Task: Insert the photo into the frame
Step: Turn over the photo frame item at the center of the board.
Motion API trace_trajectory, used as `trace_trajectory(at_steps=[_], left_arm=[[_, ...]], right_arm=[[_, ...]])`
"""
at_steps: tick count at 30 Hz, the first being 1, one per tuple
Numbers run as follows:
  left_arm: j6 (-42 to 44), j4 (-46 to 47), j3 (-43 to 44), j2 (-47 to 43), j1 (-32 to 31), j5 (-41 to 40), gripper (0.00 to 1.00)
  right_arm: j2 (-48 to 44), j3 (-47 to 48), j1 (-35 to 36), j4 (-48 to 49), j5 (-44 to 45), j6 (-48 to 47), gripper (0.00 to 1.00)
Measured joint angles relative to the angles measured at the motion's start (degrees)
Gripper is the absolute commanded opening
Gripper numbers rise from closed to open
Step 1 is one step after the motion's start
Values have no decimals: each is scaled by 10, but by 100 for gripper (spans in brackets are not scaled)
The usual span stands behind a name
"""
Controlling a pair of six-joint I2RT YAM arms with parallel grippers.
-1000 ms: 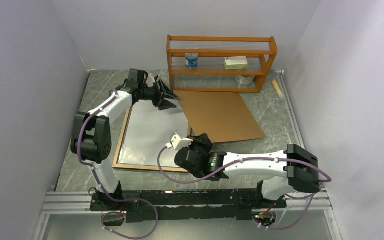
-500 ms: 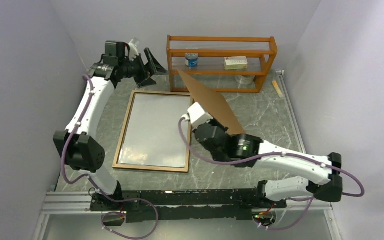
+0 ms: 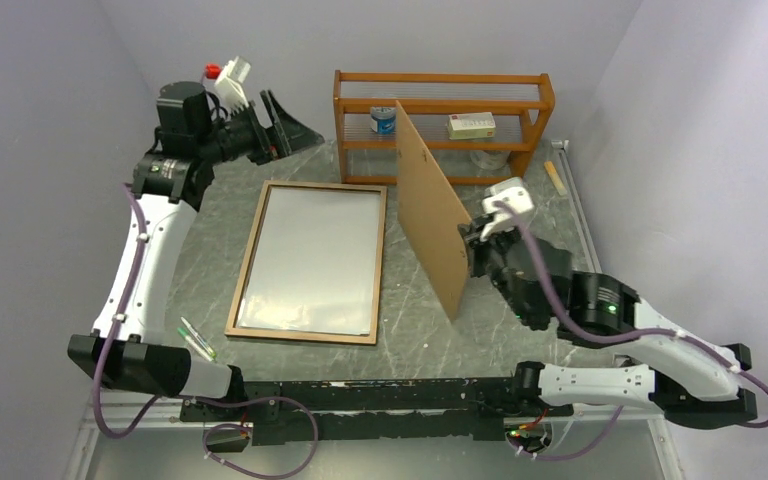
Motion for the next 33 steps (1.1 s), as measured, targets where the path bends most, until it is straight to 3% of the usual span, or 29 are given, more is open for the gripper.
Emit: trace_trajectory(at_steps=[5, 11, 18, 27, 33], left_arm=[[0, 59, -111, 8, -1, 52, 94], [17, 82, -141, 46, 0, 92, 94], [44, 160, -212, 43, -4, 216, 94], [41, 228, -365, -42, -46, 327, 94], [89, 208, -389, -59, -46, 363, 80]], right_arm=[[-40, 42, 0, -6, -19, 52, 0], [-68, 90, 0, -38, -54, 92, 0], [-68, 136, 0, -53, -99, 177, 0], [-50, 98, 0, -11, -122, 260, 0], [-27, 101, 0, 36, -132, 285, 0]])
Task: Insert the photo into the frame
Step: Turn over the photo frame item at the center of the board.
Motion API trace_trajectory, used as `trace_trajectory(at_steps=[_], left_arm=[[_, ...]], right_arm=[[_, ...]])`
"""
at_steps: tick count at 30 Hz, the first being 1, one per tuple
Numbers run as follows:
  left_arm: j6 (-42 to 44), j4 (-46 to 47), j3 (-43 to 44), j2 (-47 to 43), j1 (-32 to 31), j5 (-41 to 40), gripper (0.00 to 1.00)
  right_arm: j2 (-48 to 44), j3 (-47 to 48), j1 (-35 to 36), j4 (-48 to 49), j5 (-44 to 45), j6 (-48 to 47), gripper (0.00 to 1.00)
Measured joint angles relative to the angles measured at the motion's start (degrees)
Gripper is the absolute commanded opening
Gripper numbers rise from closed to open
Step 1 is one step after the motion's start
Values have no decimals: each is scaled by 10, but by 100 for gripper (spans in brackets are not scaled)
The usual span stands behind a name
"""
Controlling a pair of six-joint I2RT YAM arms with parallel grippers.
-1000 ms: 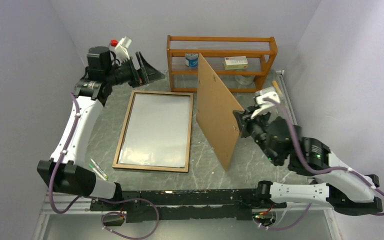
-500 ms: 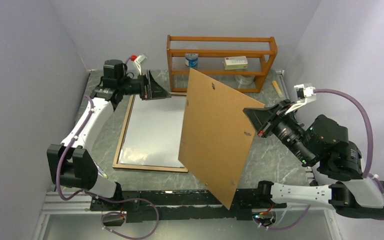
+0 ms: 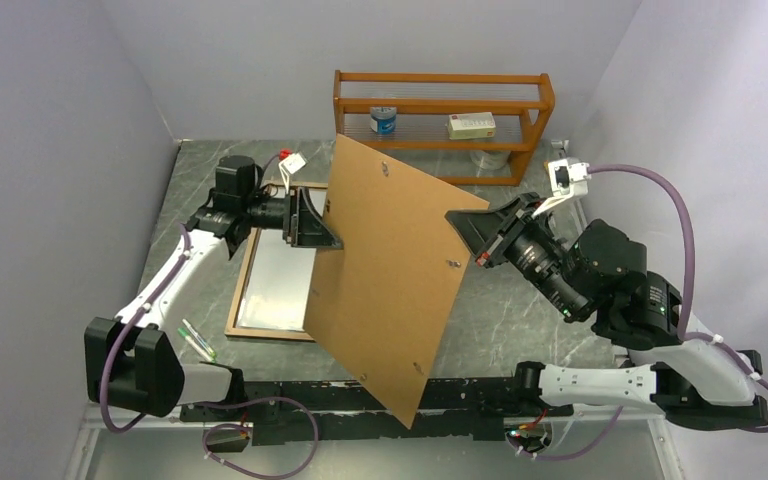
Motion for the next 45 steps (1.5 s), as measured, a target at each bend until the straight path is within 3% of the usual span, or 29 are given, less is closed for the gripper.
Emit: trace_trajectory(at_steps=[4, 10, 14, 16, 17, 20, 23, 29, 38, 45], left_arm=[[4, 2, -18, 7, 0, 39, 59], [81, -61, -3, 8, 10, 137, 4], [264, -253, 106, 36, 9, 155, 3], [408, -401, 176, 70, 12, 155, 3], [480, -474, 205, 89, 14, 155, 3], [656, -622, 259, 154, 24, 155, 2], [754, -676, 265, 195, 43, 152, 3], [813, -734, 271, 213, 81, 135, 3], [795, -754, 289, 207, 125, 102, 2], [787, -754, 289, 195, 148, 98, 3]], right_arm=[[14, 10, 0, 28, -5, 3, 0], [4, 9, -1, 44, 10, -6, 0], [-19, 0, -4, 51, 39, -18, 0], [-24, -4, -4, 64, 47, -22, 16], [-24, -6, -3, 68, 50, -20, 31], [-23, -28, -4, 76, 83, -3, 61], [-28, -67, -6, 79, 129, 17, 74], [-53, -127, -6, 77, 187, 53, 98], [-68, -155, -2, 69, 254, 86, 99], [23, -193, -43, 69, 200, 67, 99]])
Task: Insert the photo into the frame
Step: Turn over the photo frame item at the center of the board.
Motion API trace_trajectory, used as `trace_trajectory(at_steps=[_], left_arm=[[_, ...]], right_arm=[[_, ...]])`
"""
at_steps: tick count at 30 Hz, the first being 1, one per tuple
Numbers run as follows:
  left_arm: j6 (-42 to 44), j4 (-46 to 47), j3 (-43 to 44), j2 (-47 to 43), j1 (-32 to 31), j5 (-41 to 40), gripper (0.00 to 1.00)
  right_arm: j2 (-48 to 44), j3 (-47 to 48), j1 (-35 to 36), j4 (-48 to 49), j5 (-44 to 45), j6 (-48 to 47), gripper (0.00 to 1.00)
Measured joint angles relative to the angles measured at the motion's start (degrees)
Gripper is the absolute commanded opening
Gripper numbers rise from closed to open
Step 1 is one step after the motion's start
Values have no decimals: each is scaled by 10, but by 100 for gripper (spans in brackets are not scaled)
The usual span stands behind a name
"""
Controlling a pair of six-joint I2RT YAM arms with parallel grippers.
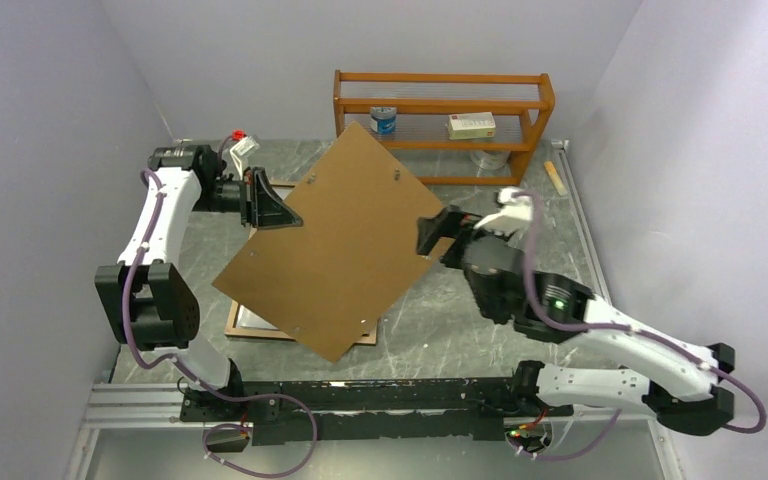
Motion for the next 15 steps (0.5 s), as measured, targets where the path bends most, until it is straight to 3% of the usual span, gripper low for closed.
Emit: trace_trajectory(at_steps=[7, 15], left_arm=[[-2, -1, 0, -11, 24, -1, 3], [-3, -1, 0, -19, 53, 0, 3]], right_arm=[[122, 20, -29, -24, -95, 0, 99], [177, 91, -60, -36, -207, 27, 98]])
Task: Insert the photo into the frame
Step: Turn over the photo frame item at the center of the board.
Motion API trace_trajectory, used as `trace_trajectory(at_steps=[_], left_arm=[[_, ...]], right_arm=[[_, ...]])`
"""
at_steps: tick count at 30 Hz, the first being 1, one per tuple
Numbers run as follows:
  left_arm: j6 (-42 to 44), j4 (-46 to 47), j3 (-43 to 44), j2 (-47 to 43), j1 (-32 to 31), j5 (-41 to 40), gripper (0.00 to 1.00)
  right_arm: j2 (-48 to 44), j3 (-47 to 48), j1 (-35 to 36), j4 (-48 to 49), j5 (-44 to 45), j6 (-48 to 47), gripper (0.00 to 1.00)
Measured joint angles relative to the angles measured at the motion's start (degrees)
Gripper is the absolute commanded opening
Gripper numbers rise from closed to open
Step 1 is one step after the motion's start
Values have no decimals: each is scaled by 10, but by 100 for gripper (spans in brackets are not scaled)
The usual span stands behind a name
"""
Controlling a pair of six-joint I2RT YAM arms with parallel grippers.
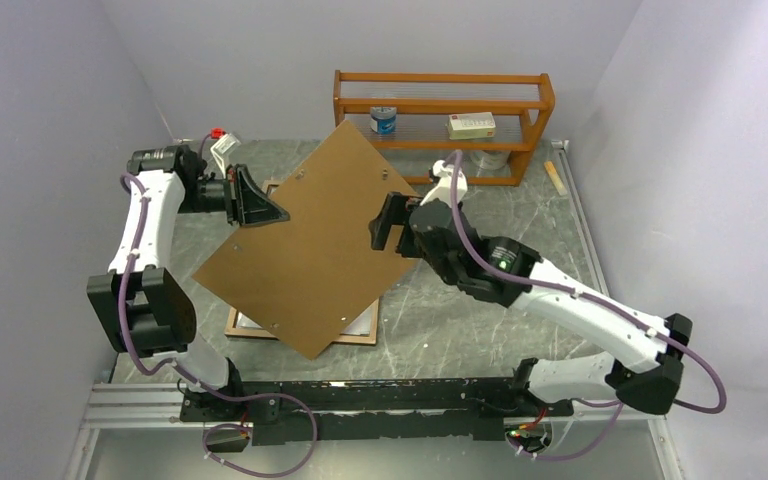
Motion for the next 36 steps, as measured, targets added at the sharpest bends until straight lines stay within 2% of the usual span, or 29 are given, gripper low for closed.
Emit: trace_trajectory(at_steps=[6, 9, 11, 15, 22, 29, 36], left_arm=[[-1, 0, 0, 0, 30, 0, 3], [-3, 0, 0, 0, 46, 0, 3], [-6, 0, 0, -1, 56, 0, 3], [-17, 0, 5, -7, 74, 0, 3], [-54, 0, 24, -9, 87, 0, 2], [-89, 0, 35, -9, 88, 0, 3], [-111, 0, 43, -9, 88, 1, 2]], right_arm=[[93, 83, -25, -56, -62, 21, 98], [125, 96, -36, -88, -87, 47, 98], [125, 75, -54, -90, -111, 66, 99], [74, -35, -104, -39, -162, 92, 99], [-54, -247, -169, 223, -253, 94, 99], [-19, -328, -179, 441, -325, 105, 99], [31, -380, -175, 605, -405, 138, 99]])
